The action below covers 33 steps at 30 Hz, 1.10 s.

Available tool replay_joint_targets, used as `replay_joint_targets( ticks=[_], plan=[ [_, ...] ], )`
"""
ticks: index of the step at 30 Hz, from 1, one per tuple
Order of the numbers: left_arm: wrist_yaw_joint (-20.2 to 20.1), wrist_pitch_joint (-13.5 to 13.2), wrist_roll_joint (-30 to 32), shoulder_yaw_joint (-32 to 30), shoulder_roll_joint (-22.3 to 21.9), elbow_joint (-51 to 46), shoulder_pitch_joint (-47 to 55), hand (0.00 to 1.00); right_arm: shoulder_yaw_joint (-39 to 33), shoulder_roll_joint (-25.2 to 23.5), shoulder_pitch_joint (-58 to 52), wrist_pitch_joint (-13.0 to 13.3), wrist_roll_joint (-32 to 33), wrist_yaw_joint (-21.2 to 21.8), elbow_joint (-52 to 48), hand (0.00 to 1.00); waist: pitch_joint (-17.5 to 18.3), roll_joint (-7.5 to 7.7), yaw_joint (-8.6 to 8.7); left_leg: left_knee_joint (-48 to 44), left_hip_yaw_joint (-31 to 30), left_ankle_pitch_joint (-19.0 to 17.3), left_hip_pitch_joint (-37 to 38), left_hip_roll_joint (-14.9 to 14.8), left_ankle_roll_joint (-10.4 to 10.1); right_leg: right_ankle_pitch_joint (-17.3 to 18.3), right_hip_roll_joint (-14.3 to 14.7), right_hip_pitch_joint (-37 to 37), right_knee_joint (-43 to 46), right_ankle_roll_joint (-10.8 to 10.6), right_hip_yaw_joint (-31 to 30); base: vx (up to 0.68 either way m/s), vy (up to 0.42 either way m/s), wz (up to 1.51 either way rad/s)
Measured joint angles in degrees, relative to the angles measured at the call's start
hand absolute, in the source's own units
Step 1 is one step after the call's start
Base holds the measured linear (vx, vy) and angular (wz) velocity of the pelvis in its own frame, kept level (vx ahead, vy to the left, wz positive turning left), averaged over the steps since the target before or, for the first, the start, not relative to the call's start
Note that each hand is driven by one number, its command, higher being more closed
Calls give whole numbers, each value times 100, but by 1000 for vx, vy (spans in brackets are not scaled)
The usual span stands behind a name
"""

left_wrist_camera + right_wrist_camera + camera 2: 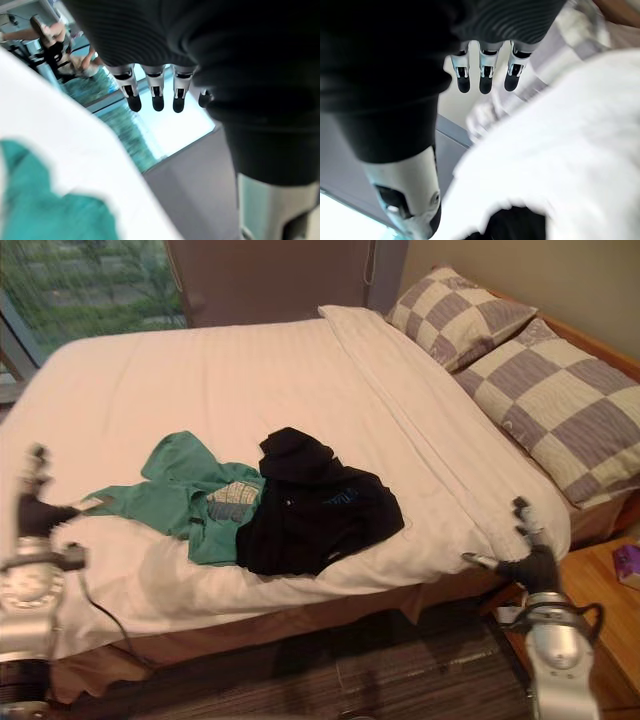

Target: Tidy the bed and pick cloth on bed and put in laundry

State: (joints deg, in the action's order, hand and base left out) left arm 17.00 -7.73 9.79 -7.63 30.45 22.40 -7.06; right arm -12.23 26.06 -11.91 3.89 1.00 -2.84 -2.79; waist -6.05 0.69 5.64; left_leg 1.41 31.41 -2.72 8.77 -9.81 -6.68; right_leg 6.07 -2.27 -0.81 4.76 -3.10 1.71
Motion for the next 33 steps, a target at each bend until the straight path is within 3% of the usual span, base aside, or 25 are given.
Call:
replay_joint_targets(
  ticks=[2, 5, 7, 9, 14, 20, 26, 31, 32, 33],
  plan=[
    [170, 21, 36, 77, 454, 1429, -764, 0, 288, 158, 513, -81, 116, -97, 332, 0, -176, 44, -22, 13, 212, 44, -12, -3, 8, -62, 49, 183, 78, 33, -252, -82, -18, -43],
    [343, 2, 52, 171, 1233, 2613, -1999, 0, 662, 221, 1143, 39, 198, -223, 679, 0, -441, 117, -5, -3, 447, 95, -245, -14, 46, -250, 113, 544, 92, 84, -633, -104, -29, -40],
    [483, -34, 100, 482, 1634, 3023, -2850, 0, 881, 217, 1461, 159, 217, -306, 729, 0, -735, 206, 37, -28, 542, 154, -515, -14, 88, -441, 113, 790, -14, 71, -798, -109, -20, -26],
    [613, -50, 103, 543, 1769, 3176, -3318, 0, 1007, 216, 1706, 253, 233, -440, 729, 0, -981, 286, 73, -35, 597, 198, -640, -23, 110, -631, 104, 878, -188, 66, -895, -96, -8, -17],
    [718, -92, 104, 547, 1747, 3255, -3757, 0, 1041, 217, 1886, 404, 448, -641, 679, 0, -1204, 438, 207, -55, 694, 235, -890, -83, 99, -767, 157, 1101, -282, 69, -1037, -37, -30, -10],
    [523, 52, 229, 575, 1751, 2983, -4375, 0, 1043, 214, 1849, 401, 658, -649, 171, 0, -1430, 420, 173, -145, 670, 245, -1058, -207, 80, -768, 202, 1263, -187, 69, -1040, -2, -40, 8],
    [-116, 647, 351, 995, 1728, 2450, -4583, 0, 1050, 183, 1842, 365, 665, -652, -323, 0, -1595, 425, 157, -265, 598, 245, -1466, -267, 79, -875, 217, 1681, -69, 48, -1054, -23, -33, 4],
    [-682, 1283, 849, 1273, 1398, 2125, -4552, 0, 1018, 184, 1875, 329, 685, -637, -960, 0, -1744, 381, 157, -427, 671, 243, -1779, -322, 79, -1091, 214, 1982, -47, -15, -1087, -34, -20, -4],
    [-705, 1403, 969, 1267, 1317, 2034, -4533, 100, 991, 185, 1878, 332, 729, -634, -1115, 0, -1788, 363, 157, -474, 735, 243, -1871, -333, 79, -1116, 211, 2074, -15, -18, -1099, -33, -7, -4],
    [-699, 1509, 1018, 1267, 1282, 1868, -4491, 100, 951, 185, 1883, 334, 822, -633, -1217, 0, -1799, 349, 154, -482, 741, 242, -1953, -329, 80, -1126, 203, 2169, 12, -31, -1100, 0, 0, 0]
  ],
)
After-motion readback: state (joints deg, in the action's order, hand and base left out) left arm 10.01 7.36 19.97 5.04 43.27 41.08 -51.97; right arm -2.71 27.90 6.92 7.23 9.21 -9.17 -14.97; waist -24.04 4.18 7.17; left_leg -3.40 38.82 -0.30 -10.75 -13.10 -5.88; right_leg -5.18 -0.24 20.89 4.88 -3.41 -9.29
